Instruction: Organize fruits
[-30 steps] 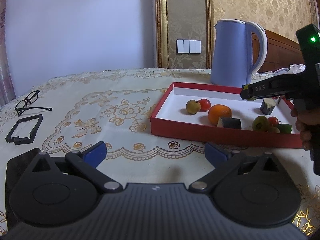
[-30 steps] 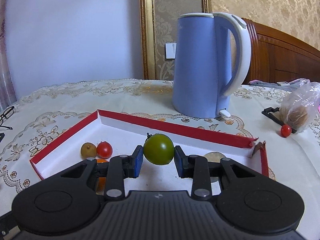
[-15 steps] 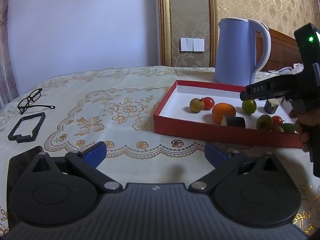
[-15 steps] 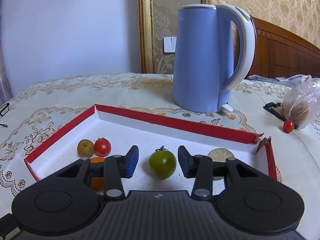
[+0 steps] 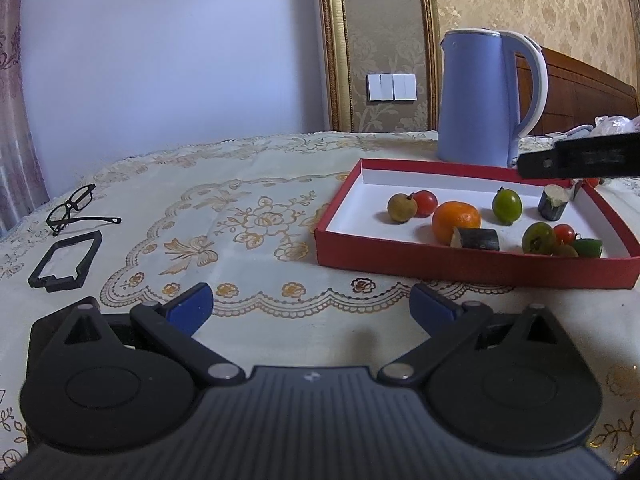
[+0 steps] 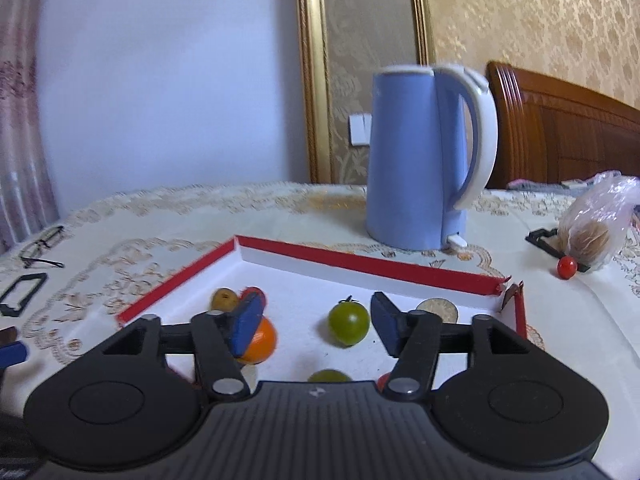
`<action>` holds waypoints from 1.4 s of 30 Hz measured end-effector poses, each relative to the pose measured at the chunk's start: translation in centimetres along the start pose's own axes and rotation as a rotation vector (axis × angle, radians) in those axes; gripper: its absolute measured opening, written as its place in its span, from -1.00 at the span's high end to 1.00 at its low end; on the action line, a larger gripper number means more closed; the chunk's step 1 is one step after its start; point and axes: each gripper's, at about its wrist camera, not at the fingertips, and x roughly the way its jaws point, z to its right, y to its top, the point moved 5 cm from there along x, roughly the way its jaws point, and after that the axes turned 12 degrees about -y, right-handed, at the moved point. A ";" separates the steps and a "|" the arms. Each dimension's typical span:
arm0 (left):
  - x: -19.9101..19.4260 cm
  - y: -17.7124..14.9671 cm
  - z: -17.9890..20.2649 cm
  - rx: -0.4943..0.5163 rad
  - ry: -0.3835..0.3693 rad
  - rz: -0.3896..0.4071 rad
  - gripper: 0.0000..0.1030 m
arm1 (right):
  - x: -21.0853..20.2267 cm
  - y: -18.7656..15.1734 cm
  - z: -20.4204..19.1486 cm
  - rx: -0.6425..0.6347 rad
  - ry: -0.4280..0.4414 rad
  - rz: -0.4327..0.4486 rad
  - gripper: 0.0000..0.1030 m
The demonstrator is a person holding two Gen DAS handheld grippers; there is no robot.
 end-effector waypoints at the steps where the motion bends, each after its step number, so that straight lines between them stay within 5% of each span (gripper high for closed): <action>1: 0.0 0.0 0.0 0.000 0.001 0.000 -1.00 | -0.6 -0.1 0.1 0.000 0.001 0.012 -0.27; 16: 0.1 -0.1 -0.2 -0.012 -0.002 -0.010 -1.00 | -6.4 -3.6 -1.8 -0.089 0.020 0.101 -0.68; 20: 0.1 -0.1 -0.2 -0.016 -0.001 -0.022 -1.00 | -7.4 -4.5 -1.8 -0.058 0.002 0.121 -0.92; 42: 0.3 -0.3 -0.5 -0.019 0.022 -0.037 -1.00 | -6.3 -6.8 -5.3 -0.368 0.264 -0.001 -0.92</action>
